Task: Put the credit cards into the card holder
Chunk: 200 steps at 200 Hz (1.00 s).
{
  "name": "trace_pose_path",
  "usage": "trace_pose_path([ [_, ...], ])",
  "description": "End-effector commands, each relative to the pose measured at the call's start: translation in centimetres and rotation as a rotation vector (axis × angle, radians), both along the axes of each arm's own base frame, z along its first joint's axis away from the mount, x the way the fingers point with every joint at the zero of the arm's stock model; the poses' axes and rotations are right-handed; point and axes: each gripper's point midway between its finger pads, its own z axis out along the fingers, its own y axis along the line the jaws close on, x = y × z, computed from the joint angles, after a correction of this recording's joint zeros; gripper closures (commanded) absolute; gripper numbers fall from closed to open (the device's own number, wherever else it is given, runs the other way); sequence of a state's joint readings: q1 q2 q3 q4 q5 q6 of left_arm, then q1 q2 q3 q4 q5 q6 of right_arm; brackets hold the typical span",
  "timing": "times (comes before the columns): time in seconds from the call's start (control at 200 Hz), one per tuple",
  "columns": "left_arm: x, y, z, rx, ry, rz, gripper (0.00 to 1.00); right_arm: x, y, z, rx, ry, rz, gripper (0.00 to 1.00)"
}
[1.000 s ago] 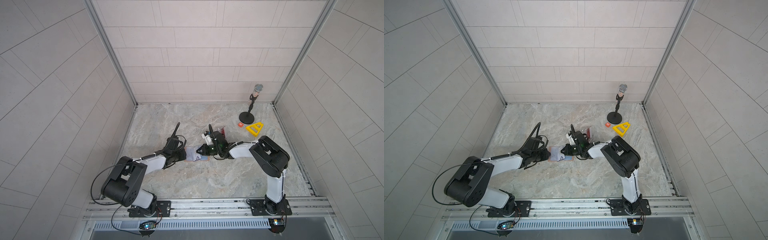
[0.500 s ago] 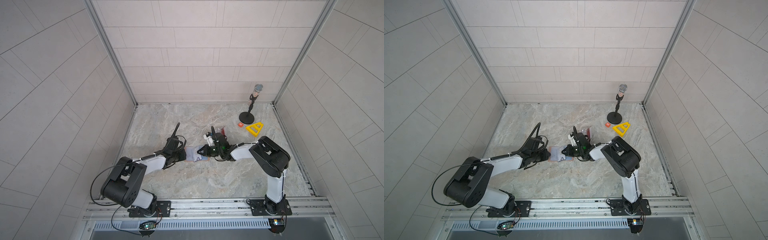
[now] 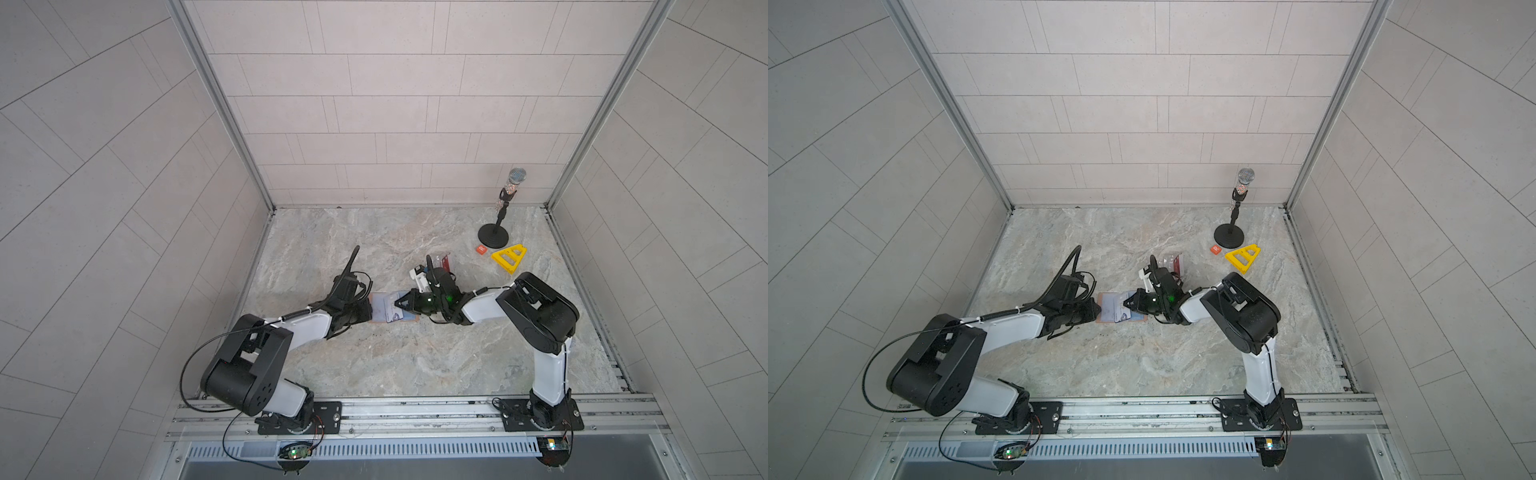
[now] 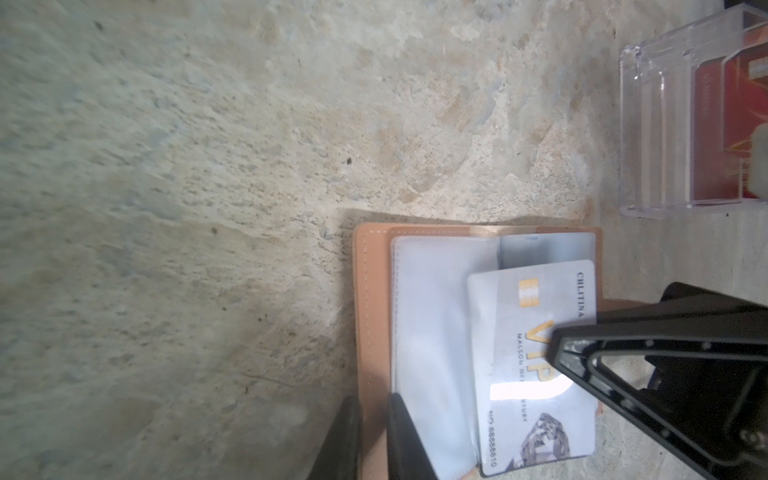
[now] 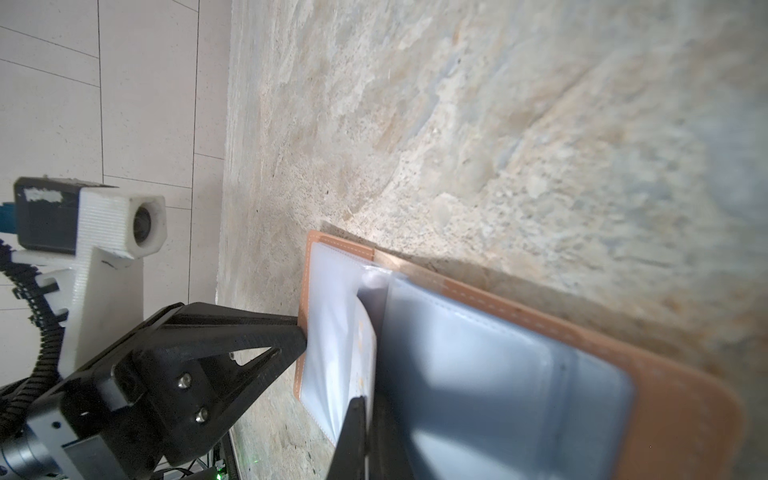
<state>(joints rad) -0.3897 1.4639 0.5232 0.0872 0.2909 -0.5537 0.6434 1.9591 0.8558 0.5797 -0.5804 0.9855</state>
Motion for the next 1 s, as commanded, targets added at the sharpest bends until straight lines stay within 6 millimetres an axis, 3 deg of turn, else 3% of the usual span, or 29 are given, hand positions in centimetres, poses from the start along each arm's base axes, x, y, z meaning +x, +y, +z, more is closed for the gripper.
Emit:
trace_pose_path([
  [0.0,-4.2,1.4,-3.4,0.071,0.179,-0.01,0.81,-0.8,-2.2,-4.8,-0.1,0.119,-0.069,1.0],
  [0.21,-4.3,1.4,-3.4,0.07,0.181,-0.013,0.81,-0.4,-1.8,-4.7,-0.062,0.128,-0.078,1.0],
  [0.996,-4.3,1.3,-3.4,0.074,0.176,-0.013,0.81,-2.1,-0.8,-5.9,-0.055,0.163,-0.054,1.0],
])
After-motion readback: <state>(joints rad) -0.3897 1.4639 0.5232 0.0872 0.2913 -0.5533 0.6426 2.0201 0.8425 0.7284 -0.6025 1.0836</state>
